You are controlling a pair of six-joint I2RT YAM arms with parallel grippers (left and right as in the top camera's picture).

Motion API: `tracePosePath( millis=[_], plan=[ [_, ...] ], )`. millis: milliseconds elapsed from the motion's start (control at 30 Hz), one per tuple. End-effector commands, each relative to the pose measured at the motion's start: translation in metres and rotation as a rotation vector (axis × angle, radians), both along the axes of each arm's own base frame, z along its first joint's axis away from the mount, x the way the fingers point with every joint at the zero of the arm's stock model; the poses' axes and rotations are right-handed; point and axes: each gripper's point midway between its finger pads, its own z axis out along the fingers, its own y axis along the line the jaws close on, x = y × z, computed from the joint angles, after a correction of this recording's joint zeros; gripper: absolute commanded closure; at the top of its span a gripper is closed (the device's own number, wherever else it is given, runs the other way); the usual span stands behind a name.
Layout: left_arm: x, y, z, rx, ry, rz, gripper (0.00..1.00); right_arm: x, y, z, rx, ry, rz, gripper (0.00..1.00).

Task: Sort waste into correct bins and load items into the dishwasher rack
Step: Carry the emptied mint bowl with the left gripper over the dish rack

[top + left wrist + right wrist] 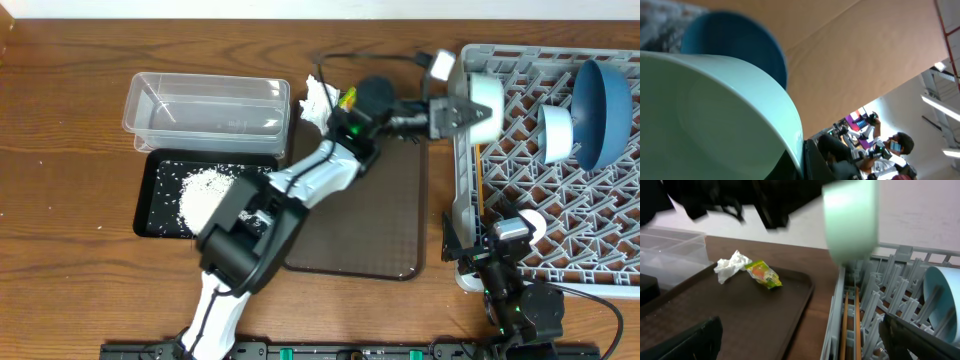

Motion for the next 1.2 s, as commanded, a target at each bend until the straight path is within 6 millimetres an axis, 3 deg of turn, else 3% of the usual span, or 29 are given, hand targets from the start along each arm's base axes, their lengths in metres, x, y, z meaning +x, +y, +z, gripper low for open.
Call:
tracePosePath(
  millis=[0, 267, 433, 900, 1167],
  plan=[
    [-0.006, -0.017, -0.005, -0.007, -0.026, 0.019, 0.94, 0.001, -0.004, 0.0, 0.018, 0.002, -0.016, 0.01],
    [-0.032, -0.042, -0.004, -0.014, -0.041, 0.01, 0.94, 0.001, -0.004, 0.0, 0.018, 0.002, -0.016, 0.01],
    [-0.038, -0.049, -0.005, -0.015, -0.036, 0.013, 0.94, 0.001, -0.004, 0.0, 0.018, 0.002, -0.016, 0.01],
    [-0.028, -0.052, -0.004, -0.021, -0.025, 0.075, 0.94, 0.001, -0.004, 0.0, 0.018, 0.002, -0.016, 0.01],
    [-0.022, -0.073, 0.004, -0.034, -0.055, 0.0, 0.94, 0.001, -0.004, 0.0, 0.018, 0.002, -0.016, 0.01]
  ],
)
